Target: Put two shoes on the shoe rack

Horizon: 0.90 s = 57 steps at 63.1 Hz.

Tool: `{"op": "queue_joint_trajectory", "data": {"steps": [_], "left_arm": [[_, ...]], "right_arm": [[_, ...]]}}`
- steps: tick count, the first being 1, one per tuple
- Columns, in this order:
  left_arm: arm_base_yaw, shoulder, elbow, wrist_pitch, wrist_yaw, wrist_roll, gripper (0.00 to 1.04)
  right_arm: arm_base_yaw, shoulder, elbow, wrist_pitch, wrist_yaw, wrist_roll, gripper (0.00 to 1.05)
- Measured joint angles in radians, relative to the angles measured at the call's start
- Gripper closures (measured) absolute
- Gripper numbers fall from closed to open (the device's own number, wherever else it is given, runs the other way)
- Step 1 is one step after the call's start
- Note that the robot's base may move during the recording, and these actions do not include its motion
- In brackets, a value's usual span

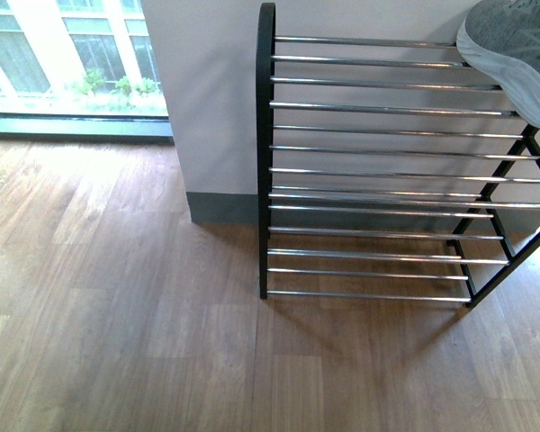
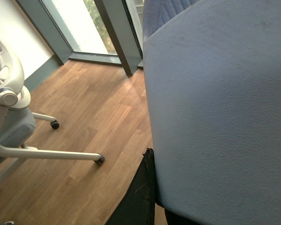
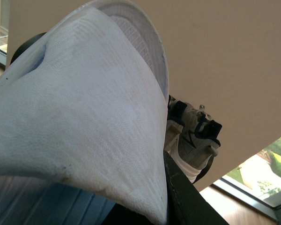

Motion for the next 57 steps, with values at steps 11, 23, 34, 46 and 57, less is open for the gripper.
{"op": "queue_joint_trajectory", "data": {"steps": [11,23,34,46,57], "left_arm": [[0.001,0.0,0.0,0.0,-0.002,0.0,1.03],[0.001,0.0,0.0,0.0,-0.002,0.0,1.03],[0.001,0.003,0.0,0.0,-0.002,0.0,1.03],[0.001,0.003,0.0,0.0,0.001,0.0,1.03],[0.001,0.002,0.0,0.0,0.0,0.0,1.03]], "right_arm": [[0.0,0.0,0.0,0.0,-0.003,0.0,1.03],[0.0,0.0,0.0,0.0,-0.002,0.0,1.03],[0.0,0.005,0.0,0.0,-0.001,0.0,1.03],[0.0,0.005,0.0,0.0,-0.001,0.0,1.03],[0.0,0.005,0.0,0.0,0.0,0.0,1.03]]}}
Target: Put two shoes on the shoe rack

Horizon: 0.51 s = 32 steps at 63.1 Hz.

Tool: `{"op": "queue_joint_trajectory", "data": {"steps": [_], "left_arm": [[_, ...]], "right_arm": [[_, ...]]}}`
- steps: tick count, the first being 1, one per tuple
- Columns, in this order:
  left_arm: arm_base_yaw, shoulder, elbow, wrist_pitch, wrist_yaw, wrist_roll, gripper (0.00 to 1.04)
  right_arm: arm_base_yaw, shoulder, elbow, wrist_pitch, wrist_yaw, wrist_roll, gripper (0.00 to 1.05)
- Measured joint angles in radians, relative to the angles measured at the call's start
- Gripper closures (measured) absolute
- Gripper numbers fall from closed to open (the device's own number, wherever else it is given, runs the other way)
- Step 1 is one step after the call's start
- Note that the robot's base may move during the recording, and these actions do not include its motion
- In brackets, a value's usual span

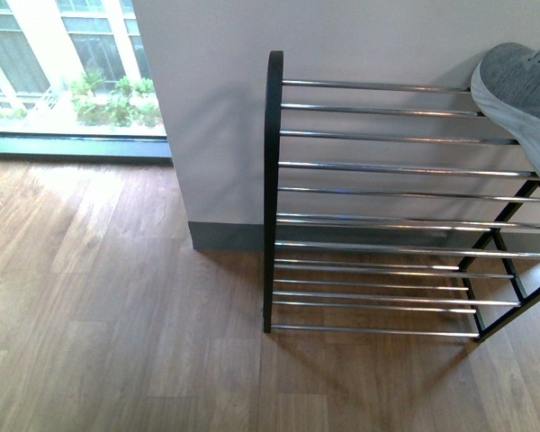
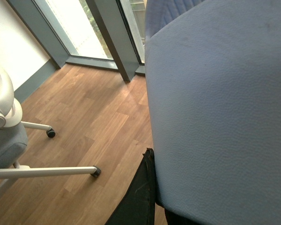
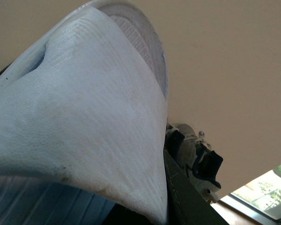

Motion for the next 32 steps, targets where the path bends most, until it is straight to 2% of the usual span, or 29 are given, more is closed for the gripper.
{"op": "queue_joint_trajectory", "data": {"steps": [4,8,12,23,27,32], "left_arm": [[0.0,0.0,0.0,0.0,0.0,0.0,1.03],[0.0,0.0,0.0,0.0,-0.001,0.0,1.03],[0.0,0.0,0.0,0.0,-0.001,0.0,1.03],[0.0,0.0,0.0,0.0,-0.002,0.0,1.03],[0.0,0.0,0.0,0.0,-0.001,0.0,1.03],[0.0,0.0,0.0,0.0,-0.001,0.0,1.03]], "right_arm": [[-0.004,0.002,0.013,-0.047,-0.08,0.063,1.03],[0.027,0.019,0.027,-0.065,-0.103,0.131,1.03],[0.101,0.063,0.047,-0.044,-0.046,0.217,1.03],[0.29,0.272,0.103,0.122,0.096,0.315,1.03],[0.355,0.45,0.159,0.235,0.141,0.346,1.03],[0.39,0.658,0.238,0.338,0.179,0.36,1.03]]}}
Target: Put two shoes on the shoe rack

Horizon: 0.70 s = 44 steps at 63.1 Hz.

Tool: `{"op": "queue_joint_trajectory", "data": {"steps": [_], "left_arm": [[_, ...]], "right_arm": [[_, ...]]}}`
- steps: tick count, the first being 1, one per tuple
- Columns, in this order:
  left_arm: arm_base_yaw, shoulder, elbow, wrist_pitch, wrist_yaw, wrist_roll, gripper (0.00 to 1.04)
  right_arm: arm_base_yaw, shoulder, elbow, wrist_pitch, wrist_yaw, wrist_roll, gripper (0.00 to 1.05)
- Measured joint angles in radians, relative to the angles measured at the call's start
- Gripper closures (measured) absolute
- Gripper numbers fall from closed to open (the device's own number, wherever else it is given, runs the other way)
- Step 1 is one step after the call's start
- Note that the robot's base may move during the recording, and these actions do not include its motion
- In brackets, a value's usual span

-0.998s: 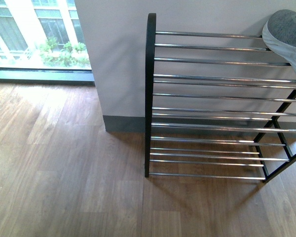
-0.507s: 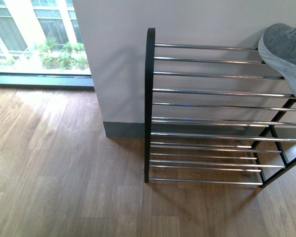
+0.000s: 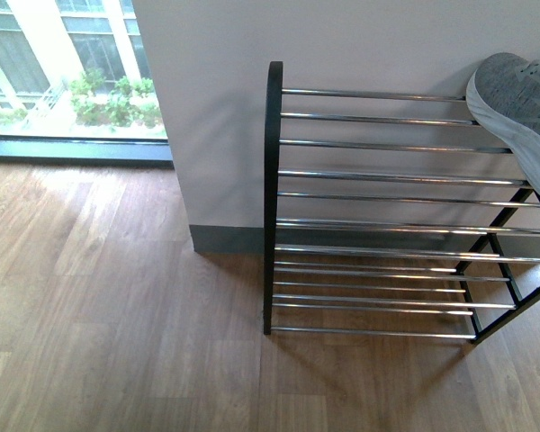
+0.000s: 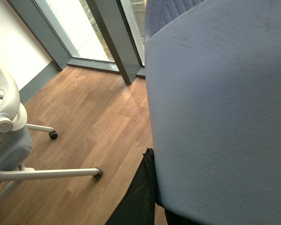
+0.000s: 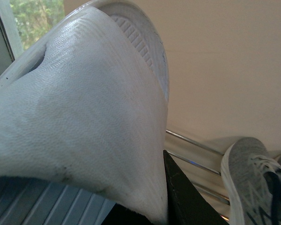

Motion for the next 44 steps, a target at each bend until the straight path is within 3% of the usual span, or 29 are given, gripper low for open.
{"op": "queue_joint_trajectory", "data": {"steps": [18,44], "left_arm": [[0.0,0.0,0.0,0.0,0.0,0.0,1.03],[0.0,0.0,0.0,0.0,0.0,0.0,1.03]], "right_arm": [[0.011,0.463,0.24,0.174,0.069,-0.044,1.03],[-0.12,0.934,0.512,0.304,0.091,-0.454,1.03]]}}
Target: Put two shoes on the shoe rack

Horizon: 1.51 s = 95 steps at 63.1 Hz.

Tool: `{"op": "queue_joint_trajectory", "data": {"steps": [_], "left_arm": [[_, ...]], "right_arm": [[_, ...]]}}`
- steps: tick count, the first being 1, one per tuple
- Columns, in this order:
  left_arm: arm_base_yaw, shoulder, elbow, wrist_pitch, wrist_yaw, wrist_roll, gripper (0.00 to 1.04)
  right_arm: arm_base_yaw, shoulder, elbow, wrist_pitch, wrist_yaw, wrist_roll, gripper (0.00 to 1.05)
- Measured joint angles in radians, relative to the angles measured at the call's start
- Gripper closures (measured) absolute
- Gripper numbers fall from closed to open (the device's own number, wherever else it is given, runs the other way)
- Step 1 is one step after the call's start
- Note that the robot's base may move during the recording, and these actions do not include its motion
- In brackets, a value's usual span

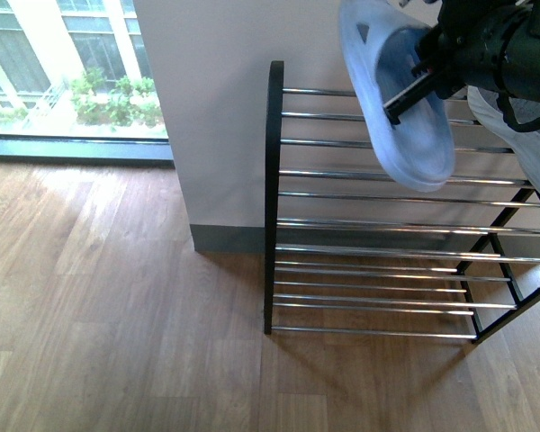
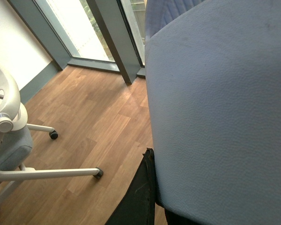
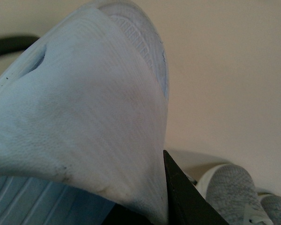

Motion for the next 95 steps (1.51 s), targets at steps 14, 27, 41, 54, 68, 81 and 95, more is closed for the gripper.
{"op": "queue_joint_trajectory", "data": {"steps": [14,27,41,54,68,81,95], "left_arm": [[0.0,0.0,0.0,0.0,0.0,0.0,1.03],[0.0,0.0,0.0,0.0,0.0,0.0,1.03],[0.0,0.0,0.0,0.0,0.0,0.0,1.03],[0.0,0.0,0.0,0.0,0.0,0.0,1.03],[0.0,0.0,0.0,0.0,0.0,0.0,1.03],[0.0,0.0,0.0,0.0,0.0,0.0,1.03],[0.0,0.0,0.0,0.0,0.0,0.0,1.03]], "right_arm": [[-0.08,0.101,0.046,0.018,0.013,-0.152,1.03],[-0.129,0.174,0.063,0.053,0.036,-0.28,1.03],[-0.174,0.211,0.112,0.053,0.064,-0.327,1.03],[-0.177,0.222,0.143,0.039,0.083,-0.358,1.03],[-0.177,0.226,0.152,0.004,0.102,-0.377,0.83],[-0.177,0.203,0.15,-0.039,0.104,-0.322,0.53],[-0.185,0.014,0.107,-0.217,0.049,-0.171,0.2]]}}
